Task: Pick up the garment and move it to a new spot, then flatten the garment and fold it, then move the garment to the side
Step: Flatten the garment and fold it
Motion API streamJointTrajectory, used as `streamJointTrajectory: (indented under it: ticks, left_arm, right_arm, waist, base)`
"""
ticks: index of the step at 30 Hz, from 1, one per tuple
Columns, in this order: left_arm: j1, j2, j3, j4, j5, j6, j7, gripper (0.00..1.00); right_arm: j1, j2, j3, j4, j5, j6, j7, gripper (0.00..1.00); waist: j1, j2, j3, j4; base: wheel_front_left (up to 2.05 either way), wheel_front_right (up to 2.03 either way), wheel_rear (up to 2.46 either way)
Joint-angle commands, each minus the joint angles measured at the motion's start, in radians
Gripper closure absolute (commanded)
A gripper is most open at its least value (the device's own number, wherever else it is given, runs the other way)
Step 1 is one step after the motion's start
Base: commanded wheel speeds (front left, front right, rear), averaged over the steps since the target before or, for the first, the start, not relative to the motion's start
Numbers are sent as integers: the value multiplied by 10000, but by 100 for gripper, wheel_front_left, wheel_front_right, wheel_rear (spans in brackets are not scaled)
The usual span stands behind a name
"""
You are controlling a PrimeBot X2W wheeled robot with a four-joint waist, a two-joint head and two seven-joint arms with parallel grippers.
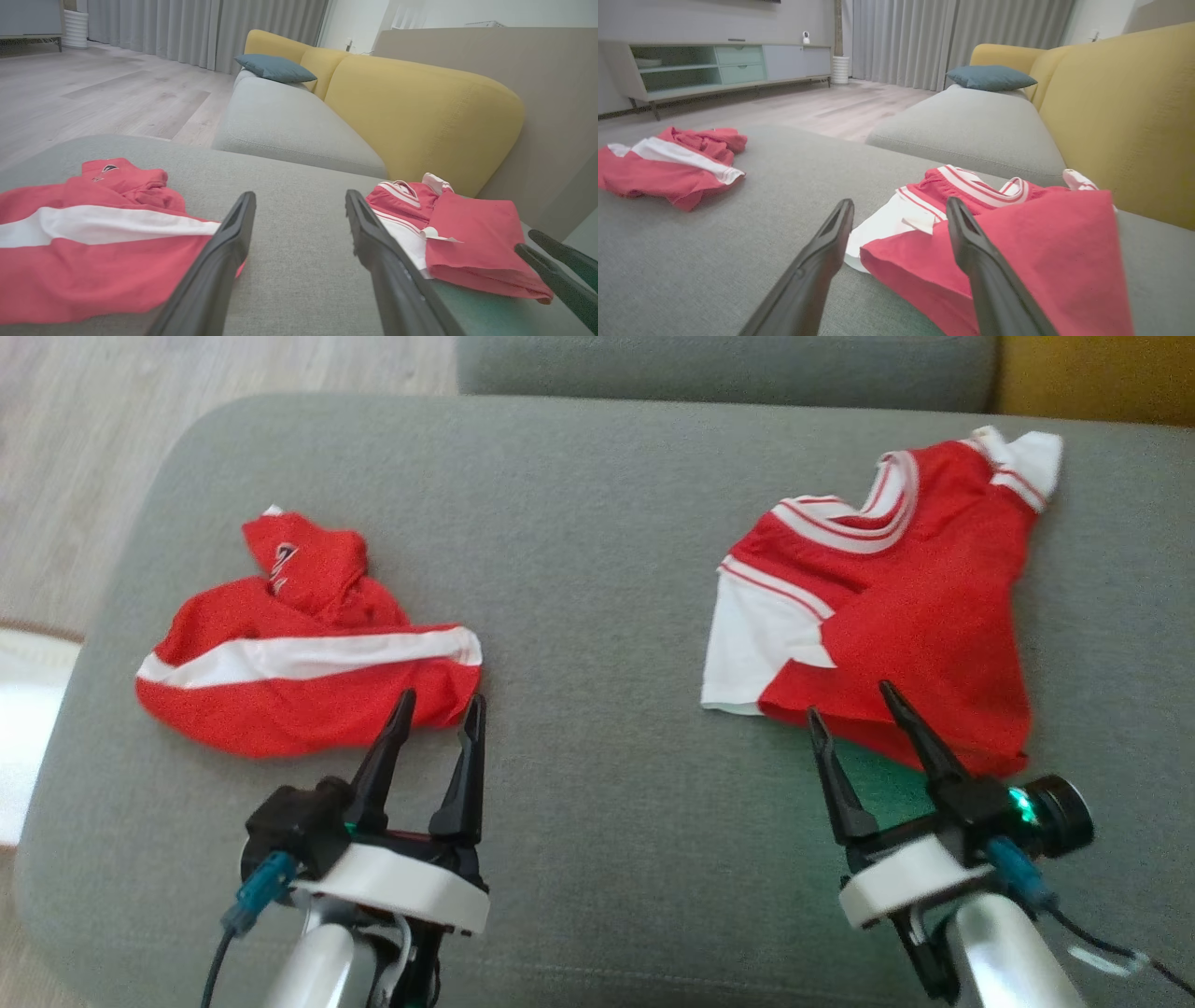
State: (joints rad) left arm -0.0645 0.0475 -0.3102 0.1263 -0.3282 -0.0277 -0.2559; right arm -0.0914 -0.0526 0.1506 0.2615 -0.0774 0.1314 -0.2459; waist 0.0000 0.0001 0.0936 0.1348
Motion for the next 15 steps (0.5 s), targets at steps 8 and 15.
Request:
streamJointTrajectory:
  ticks: [8,15]
  left_arm:
    - [-683,28,136,-338,-136,13,-59,0]
    - [-808,28,101,-351,-196,63,-59,0]
  right_arm:
    - [-1380,23,-296,1417,-1879,-7,121,0]
    - [-1787,23,-806,2510,-2750,-7,176,0]
  waist:
    - [0,-1,726,916]
    - [0,-1,1016,1191]
  base:
    - [0,0,0]
    - [0,0,0]
